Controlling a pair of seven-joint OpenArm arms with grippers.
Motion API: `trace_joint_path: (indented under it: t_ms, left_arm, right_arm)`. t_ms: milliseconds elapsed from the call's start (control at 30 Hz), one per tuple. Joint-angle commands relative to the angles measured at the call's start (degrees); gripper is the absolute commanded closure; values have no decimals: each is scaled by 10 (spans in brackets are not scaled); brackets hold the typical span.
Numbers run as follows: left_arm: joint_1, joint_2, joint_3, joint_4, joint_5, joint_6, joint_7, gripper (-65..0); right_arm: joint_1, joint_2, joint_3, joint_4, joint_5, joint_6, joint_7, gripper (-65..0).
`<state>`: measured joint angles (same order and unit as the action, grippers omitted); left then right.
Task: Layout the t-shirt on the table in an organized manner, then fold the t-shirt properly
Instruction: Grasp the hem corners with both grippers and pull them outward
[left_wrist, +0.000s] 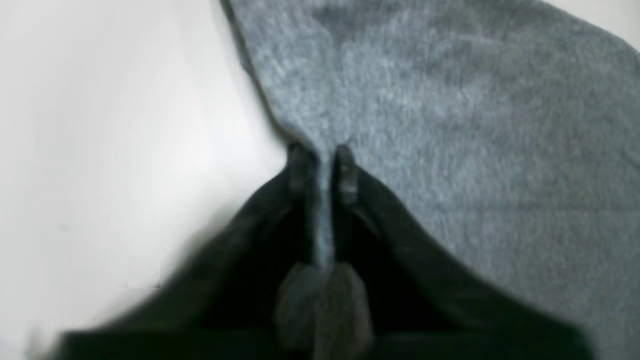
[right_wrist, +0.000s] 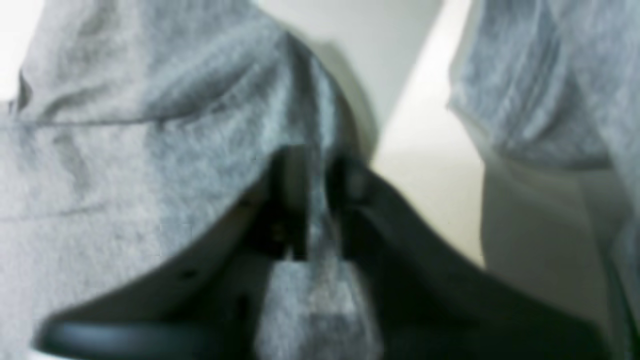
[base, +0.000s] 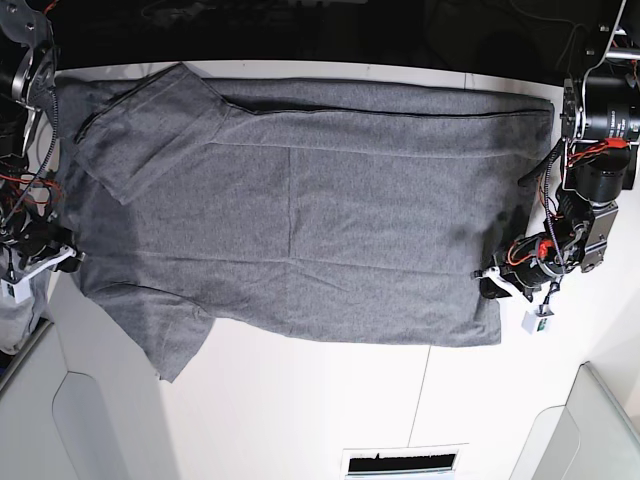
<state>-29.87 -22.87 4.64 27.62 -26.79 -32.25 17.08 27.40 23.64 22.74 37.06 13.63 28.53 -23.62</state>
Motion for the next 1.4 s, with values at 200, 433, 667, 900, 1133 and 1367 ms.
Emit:
trace_joint_path:
  t_ms: [200,433,667,900,1133,1367]
  left_arm:
    - [-14,-18,0,4,-21,-77,8,0]
    - [-15,-56,-1,22,-128,-78,92,0]
    - [-15,-91,-1,38,-158,-78,102,0]
    - [-14,-92,0,38,-158,-78,117,0]
    - [-14,-82,0,38,-158,-78,124,0]
    - [-14,-81,0,38,-159,-78,125,0]
  right_arm:
    - [16,13,2,11,5,34,28,0]
    - [13,23,2,20,15,34,28,0]
    - [14,49,2,39,65,34,28,0]
    - [14,36,2,37,30,-1,39,-249]
    - [14,16,1,-28,2,-42,101,-317]
    - [13,0,1,-83,-27,-41,136,-317]
